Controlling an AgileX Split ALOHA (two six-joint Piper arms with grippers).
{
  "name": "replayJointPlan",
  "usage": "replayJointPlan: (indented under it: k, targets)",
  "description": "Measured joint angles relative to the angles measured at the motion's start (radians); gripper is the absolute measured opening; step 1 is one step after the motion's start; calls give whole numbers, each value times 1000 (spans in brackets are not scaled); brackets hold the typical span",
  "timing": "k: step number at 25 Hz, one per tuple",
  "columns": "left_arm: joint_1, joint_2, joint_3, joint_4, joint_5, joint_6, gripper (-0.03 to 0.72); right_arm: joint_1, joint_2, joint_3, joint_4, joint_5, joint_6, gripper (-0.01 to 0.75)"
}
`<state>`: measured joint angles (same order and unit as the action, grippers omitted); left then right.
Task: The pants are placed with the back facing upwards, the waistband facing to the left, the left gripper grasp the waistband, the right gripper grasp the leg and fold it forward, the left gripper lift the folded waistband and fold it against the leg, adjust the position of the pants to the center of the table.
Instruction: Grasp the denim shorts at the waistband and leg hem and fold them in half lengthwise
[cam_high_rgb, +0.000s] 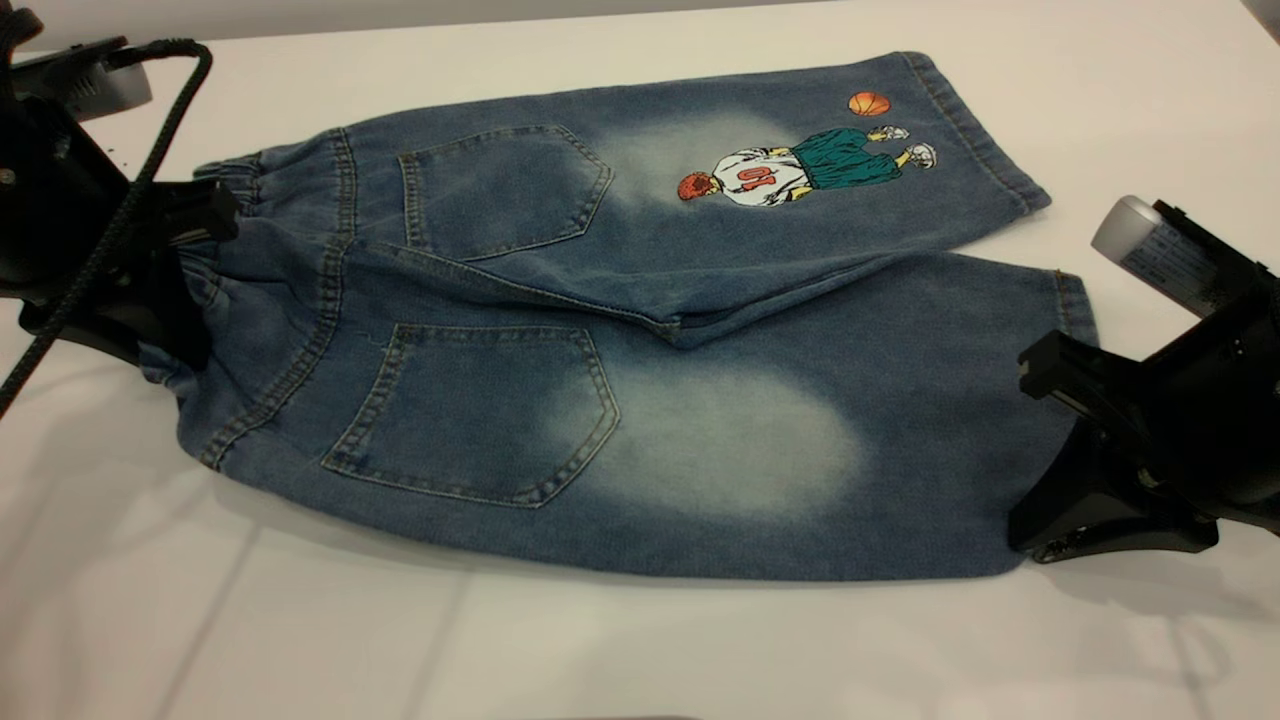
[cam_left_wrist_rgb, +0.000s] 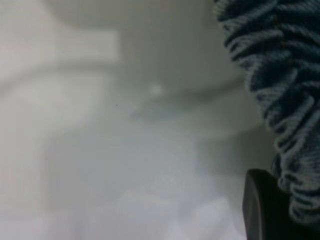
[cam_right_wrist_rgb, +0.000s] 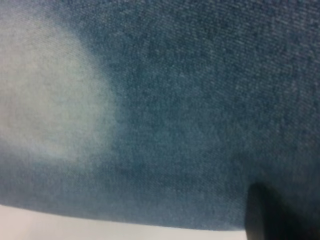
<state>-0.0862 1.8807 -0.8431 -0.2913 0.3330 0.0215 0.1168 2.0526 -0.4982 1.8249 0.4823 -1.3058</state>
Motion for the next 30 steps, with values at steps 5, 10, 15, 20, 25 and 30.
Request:
replayJointPlan:
  k: [5, 10, 15, 20, 25, 30]
  targets:
    - [0, -26, 0, 0, 9, 5, 95, 0, -12, 0, 1, 44, -29, 20]
    - [0, -97, 1, 0, 37, 8, 95, 0, -126, 0, 0, 120, -37, 21]
    - [0, -172, 1, 0, 101, 8, 95, 0, -253, -3, -6, 200, 10, 21]
    - [0, -269, 6, -24, 130, 8, 95, 0, -321, -77, -11, 242, 88, 21]
    - [0, -351, 6, -96, 99, -3, 95, 0, -326, -202, -23, 245, 144, 21]
    - [0, -363, 6, -200, 26, -27, 97, 0, -326, -331, -30, 225, 181, 21]
